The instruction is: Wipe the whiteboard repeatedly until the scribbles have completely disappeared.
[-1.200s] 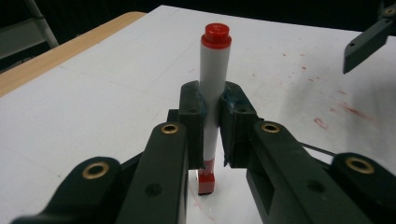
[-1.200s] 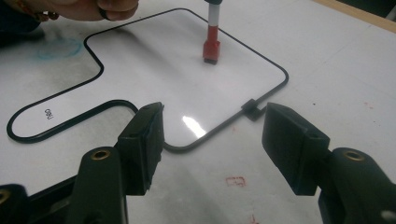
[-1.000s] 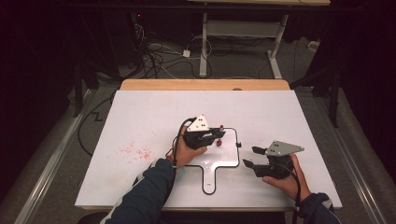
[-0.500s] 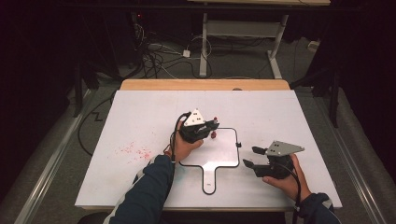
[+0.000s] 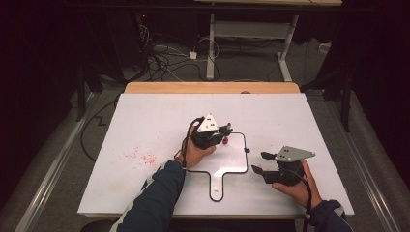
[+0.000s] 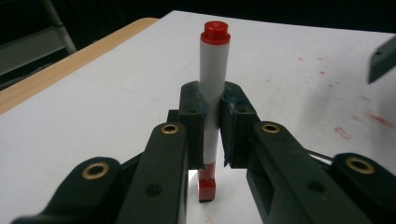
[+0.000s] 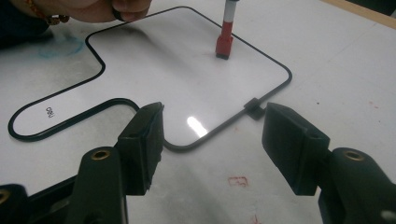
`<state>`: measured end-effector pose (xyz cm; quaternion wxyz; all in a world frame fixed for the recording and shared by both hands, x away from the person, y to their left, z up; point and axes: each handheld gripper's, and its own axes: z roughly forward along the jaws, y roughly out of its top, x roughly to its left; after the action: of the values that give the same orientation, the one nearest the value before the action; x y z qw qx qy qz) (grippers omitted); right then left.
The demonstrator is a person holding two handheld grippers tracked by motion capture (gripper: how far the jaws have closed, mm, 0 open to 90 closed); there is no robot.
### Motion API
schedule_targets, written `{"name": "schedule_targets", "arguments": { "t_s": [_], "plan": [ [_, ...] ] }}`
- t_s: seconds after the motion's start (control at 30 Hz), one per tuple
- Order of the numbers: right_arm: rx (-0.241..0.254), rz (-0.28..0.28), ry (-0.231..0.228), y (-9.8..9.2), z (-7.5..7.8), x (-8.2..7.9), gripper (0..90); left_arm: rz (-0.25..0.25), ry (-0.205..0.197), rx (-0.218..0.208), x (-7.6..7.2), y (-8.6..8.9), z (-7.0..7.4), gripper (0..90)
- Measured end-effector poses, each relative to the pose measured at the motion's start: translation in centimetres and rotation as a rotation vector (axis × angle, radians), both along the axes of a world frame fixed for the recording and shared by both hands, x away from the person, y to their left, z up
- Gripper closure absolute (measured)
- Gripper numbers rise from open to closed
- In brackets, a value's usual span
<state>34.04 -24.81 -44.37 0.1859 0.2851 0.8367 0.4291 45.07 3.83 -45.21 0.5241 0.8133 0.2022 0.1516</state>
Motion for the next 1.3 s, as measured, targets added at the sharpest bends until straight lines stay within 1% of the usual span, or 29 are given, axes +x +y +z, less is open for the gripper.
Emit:
{"name": "schedule_targets", "arguments": {
  "t_s": [0.07, 0.13, 0.2, 0.27, 0.33, 0.47, 0.57, 0.7, 0.8, 0.87, 1.03, 1.13, 1.17, 1.23, 1.3],
  "plan": [
    [-0.001, 0.002, -0.002, 0.0, 0.0, 0.0, 39.8, -0.010, 0.013, -0.003, 0.0, 0.4, 0.0, 78.8],
    [-0.001, 0.000, -0.001, 0.0, 0.0, 0.0, 39.8, -0.030, 0.031, -0.003, -0.2, 0.8, 0.1, 78.8],
    [-0.003, 0.002, -0.002, -0.1, 0.0, 0.0, 39.8, -0.047, 0.035, 0.001, -0.6, 1.2, 0.2, 78.8],
    [-0.001, -0.002, -0.001, -0.1, 0.1, -0.1, 39.8, -0.065, 0.025, 0.020, -1.1, 1.6, 0.3, 78.8],
    [-0.001, -0.003, -0.003, -0.1, 0.1, -0.1, 39.8, -0.070, 0.027, 0.029, -1.4, 2.0, 0.4, 78.8],
    [-0.004, 0.000, -0.006, 0.0, 0.1, -0.1, 39.8, -0.087, 0.038, 0.018, -1.9, 2.5, 0.3, 78.8],
    [-0.006, 0.001, -0.002, 0.1, 0.1, -0.1, 39.8, -0.099, 0.036, 0.018, -2.3, 2.7, 0.3, 78.8],
    [-0.004, 0.000, -0.007, 0.0, 0.1, -0.1, 39.8, -0.097, 0.043, 0.007, -2.6, 3.3, 0.2, 78.7],
    [0.002, -0.010, -0.009, 0.0, 0.2, -0.1, 40.0, -0.096, 0.040, 0.006, -3.0, 3.1, 0.3, 78.7],
    [0.012, -0.016, -0.021, 0.0, 0.3, -0.1, 40.9, -0.109, 0.035, -0.008, -3.4, 2.8, 0.5, 78.7],
    [0.035, -0.007, -0.048, 0.2, 0.8, -0.4, 43.3, -0.140, 0.020, -0.034, -4.5, 2.0, 1.2, 78.7],
    [0.042, -0.003, -0.059, 0.4, 0.9, -0.5, 44.4, -0.152, 0.018, -0.033, -4.9, 1.7, 1.4, 78.7],
    [0.042, -0.003, -0.059, 0.5, 0.9, -0.6, 44.4, -0.160, 0.024, -0.036, -5.0, 1.5, 1.5, 78.7],
    [0.040, 0.001, -0.070, 0.6, 0.9, -0.7, 44.7, -0.165, 0.024, -0.024, -5.4, 1.1, 1.6, 78.7],
    [0.040, 0.006, -0.077, 0.8, 1.0, -0.8, 45.5, -0.175, 0.027, -0.031, -5.6, 1.0, 1.7, 78.7]
  ]
}}
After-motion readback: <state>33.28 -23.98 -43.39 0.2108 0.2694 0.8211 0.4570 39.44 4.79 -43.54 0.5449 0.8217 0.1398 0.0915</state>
